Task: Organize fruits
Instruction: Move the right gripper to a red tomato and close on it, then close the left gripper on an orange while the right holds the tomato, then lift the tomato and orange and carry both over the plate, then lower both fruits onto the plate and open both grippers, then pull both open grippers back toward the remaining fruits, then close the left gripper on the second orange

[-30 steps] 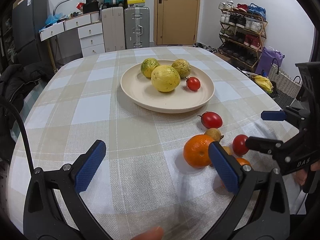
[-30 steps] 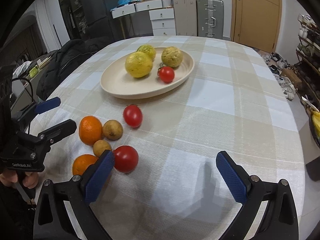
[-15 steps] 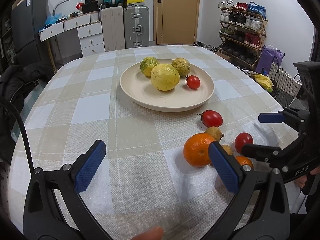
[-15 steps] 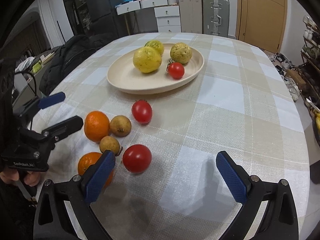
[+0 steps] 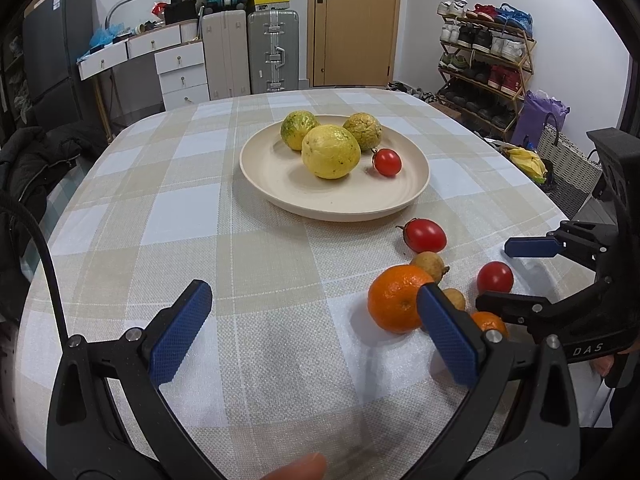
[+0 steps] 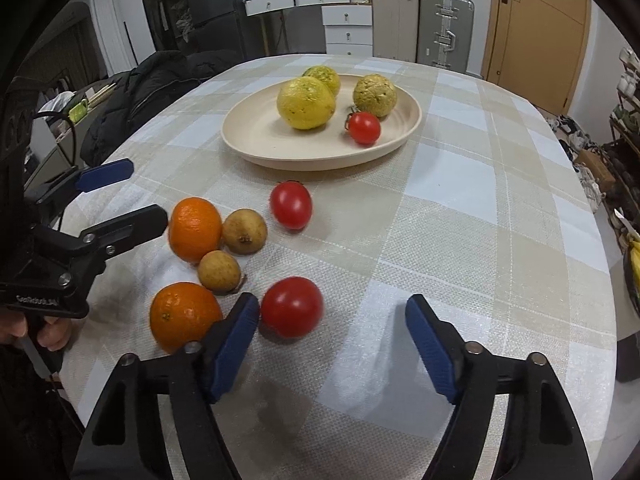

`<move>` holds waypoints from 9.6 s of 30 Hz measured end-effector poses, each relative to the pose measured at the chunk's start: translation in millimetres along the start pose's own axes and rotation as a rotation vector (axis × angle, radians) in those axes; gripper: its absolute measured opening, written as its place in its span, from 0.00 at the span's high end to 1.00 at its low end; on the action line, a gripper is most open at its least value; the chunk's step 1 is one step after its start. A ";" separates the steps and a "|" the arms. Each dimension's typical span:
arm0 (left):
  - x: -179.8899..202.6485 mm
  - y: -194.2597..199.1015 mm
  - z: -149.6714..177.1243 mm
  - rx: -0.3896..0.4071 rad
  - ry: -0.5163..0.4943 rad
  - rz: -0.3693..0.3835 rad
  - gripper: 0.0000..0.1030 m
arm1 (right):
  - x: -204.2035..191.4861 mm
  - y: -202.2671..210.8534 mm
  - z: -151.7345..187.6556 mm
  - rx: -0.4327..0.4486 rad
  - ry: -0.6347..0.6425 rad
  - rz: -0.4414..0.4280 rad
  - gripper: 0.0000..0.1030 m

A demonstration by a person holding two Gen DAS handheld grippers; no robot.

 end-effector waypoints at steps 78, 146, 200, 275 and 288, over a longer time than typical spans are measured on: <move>18.0 -9.1 -3.7 -0.027 0.074 0.242 0.63 | -1.1 13.9 -9.4 0.076 0.017 -0.032 0.71; -20.0 -56.5 -75.8 0.072 0.063 0.020 0.63 | 14.3 -11.7 -108.0 0.248 -0.197 -0.117 0.71; -29.4 -21.6 -63.7 0.118 0.054 -0.008 0.01 | 20.4 10.0 -85.5 0.260 -0.175 -0.066 0.00; 80.5 -0.2 26.4 -0.101 -0.157 0.180 0.20 | 8.9 19.0 -5.8 0.031 0.010 -0.027 0.00; 98.2 1.3 31.7 -0.110 -0.185 0.294 0.63 | 3.5 24.4 -8.8 0.065 0.004 -0.041 0.00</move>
Point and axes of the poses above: each gripper's, at about its wrist camera, not at the fingertips, and y roughly against the way its jaws point, x to its right, z to its underside, the point moved 7 cm from there along -y, roughly the way its jaws point, and after that the axes turned 7 degrees about -y, right-handed, at the moved point
